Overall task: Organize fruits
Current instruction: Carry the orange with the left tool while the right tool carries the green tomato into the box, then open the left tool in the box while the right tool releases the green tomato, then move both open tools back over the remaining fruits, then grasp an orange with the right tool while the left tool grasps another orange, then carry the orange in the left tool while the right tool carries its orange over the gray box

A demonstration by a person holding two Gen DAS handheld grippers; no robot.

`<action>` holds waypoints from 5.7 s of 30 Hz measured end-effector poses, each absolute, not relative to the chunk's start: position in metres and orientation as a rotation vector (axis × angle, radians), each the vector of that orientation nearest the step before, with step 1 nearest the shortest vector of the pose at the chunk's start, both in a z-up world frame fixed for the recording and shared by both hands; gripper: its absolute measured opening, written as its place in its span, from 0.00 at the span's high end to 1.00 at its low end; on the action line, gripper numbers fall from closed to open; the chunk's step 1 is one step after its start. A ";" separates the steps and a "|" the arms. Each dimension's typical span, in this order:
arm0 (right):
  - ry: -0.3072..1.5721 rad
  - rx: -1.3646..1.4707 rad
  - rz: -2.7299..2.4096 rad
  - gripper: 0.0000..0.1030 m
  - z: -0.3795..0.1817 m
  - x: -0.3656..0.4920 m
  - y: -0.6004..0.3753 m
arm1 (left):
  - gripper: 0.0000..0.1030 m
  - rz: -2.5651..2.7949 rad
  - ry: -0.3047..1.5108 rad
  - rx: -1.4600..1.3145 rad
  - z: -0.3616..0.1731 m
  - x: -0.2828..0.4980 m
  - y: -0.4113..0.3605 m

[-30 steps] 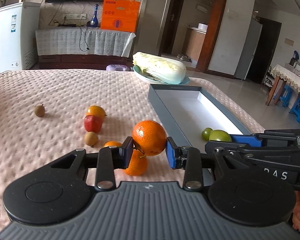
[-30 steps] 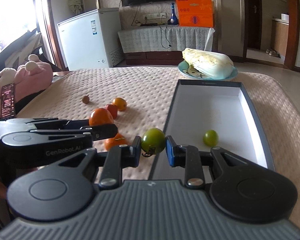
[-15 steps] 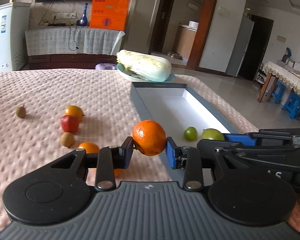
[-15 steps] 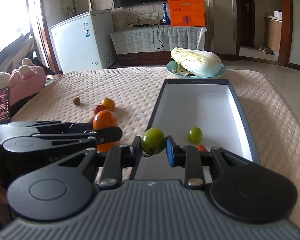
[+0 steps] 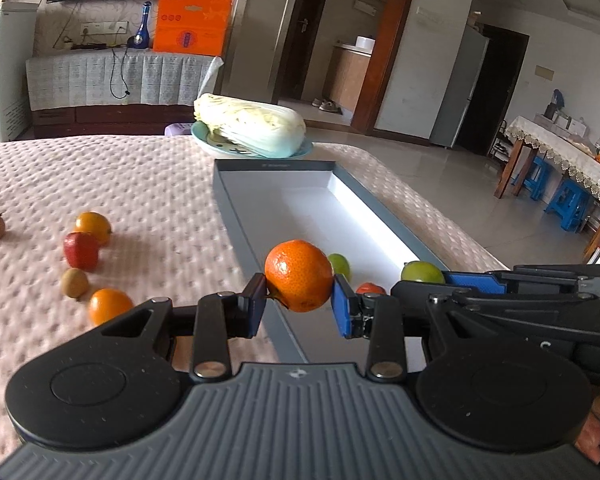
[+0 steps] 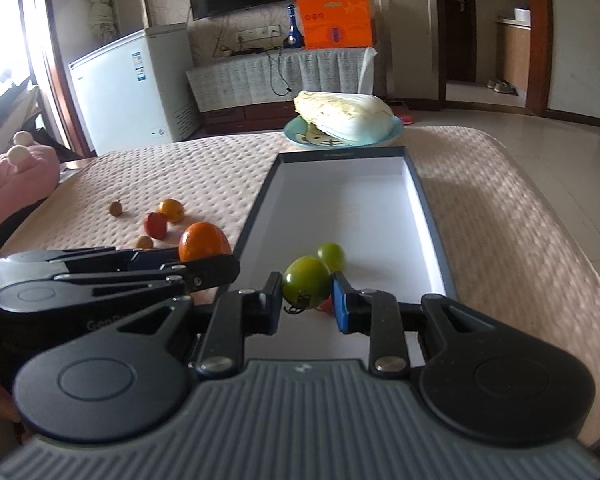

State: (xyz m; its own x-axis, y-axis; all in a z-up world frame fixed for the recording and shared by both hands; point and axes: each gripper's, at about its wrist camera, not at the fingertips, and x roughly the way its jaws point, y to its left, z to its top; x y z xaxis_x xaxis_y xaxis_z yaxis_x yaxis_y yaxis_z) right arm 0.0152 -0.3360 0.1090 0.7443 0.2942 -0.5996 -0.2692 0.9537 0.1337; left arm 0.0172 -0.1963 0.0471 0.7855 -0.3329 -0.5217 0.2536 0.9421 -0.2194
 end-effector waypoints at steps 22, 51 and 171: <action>0.663 0.088 0.262 0.72 0.109 0.015 -0.362 | 0.61 -0.353 0.647 -0.140 0.021 0.048 -0.234; 0.698 0.111 0.207 0.71 0.098 0.041 -0.354 | 0.41 -0.372 0.521 -0.171 0.063 0.027 -0.192; 0.864 -0.221 0.604 0.65 0.076 0.013 -0.215 | 0.62 -0.104 0.675 -0.117 0.015 0.031 -0.103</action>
State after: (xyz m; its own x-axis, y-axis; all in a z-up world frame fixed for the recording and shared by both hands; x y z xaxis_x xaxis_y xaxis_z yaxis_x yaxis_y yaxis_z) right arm 0.0134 -0.2148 0.0765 0.4962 0.4071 -0.7668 -0.5800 0.8127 0.0561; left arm 0.0309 -0.1030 0.0151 0.7759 -0.1339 -0.6165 0.0578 0.9882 -0.1418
